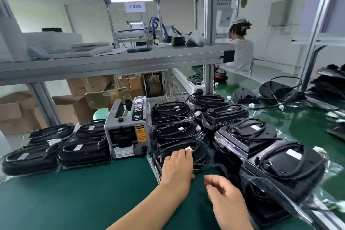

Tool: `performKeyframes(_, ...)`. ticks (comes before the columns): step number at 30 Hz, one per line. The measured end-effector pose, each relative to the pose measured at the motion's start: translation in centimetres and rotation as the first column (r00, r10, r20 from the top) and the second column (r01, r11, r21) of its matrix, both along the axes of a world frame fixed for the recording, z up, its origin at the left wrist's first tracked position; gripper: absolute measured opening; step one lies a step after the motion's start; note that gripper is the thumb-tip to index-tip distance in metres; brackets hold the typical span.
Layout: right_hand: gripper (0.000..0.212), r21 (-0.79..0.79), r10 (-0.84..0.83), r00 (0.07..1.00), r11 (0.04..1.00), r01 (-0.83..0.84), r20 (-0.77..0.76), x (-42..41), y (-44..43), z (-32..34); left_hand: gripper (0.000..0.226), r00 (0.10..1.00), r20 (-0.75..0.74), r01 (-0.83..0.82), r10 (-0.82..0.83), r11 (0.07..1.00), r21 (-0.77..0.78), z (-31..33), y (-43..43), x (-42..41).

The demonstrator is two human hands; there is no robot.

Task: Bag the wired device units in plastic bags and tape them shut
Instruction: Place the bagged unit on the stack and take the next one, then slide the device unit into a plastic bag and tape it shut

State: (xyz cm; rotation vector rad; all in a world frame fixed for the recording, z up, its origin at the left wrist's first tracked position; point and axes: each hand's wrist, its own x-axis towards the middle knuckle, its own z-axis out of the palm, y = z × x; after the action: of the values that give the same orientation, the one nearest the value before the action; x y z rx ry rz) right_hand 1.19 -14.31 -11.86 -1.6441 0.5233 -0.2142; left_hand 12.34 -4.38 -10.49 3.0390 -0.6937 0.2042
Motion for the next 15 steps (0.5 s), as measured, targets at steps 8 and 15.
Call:
performKeyframes(8,0.089,0.553,0.076,0.996,0.828,-0.092,0.053,1.4,2.6,0.5,0.064,0.996,0.084,0.052,-0.022,0.926,-0.374,1.7,5.0,-4.4)
performKeyframes(15,0.07,0.693,0.056,0.931,0.653,-0.306,0.36,1.7,6.5,3.3,0.086,0.979,0.204,0.123,-0.023,0.86,-0.496,0.3,8.4,-9.9)
